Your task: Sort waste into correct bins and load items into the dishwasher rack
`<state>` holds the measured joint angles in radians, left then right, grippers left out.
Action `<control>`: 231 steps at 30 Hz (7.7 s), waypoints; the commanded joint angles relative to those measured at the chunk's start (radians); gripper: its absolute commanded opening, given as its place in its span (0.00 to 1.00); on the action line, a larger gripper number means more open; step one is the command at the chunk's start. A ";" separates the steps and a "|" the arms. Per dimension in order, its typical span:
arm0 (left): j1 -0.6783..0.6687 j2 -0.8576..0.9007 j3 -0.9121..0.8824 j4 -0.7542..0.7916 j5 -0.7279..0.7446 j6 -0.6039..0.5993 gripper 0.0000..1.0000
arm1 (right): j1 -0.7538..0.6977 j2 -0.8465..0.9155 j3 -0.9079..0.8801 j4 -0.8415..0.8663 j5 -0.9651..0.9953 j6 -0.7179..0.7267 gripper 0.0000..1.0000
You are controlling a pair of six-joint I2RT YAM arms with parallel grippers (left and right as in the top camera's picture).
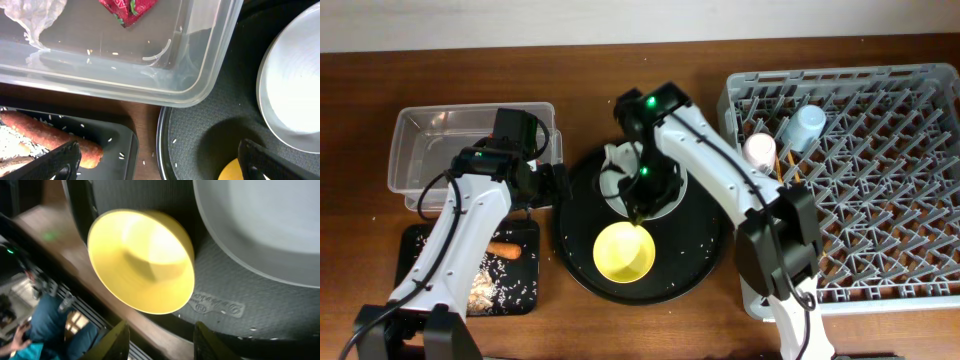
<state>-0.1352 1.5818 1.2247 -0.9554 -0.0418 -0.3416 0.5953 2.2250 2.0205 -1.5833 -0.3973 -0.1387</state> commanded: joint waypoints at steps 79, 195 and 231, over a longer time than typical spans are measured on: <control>0.003 -0.013 0.002 0.001 0.001 -0.002 0.99 | -1.039 -0.075 0.052 0.756 1.409 0.105 0.04; 0.003 -0.013 0.002 0.001 0.000 -0.002 0.99 | -1.255 0.141 0.485 0.646 0.239 0.571 0.54; 0.003 -0.013 0.002 0.001 0.000 -0.002 0.99 | -1.191 0.081 0.486 0.486 0.128 0.235 0.04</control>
<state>-0.1352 1.5818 1.2247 -0.9562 -0.0414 -0.3416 -0.6159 2.4222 2.4851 -1.0519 -0.2054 0.1780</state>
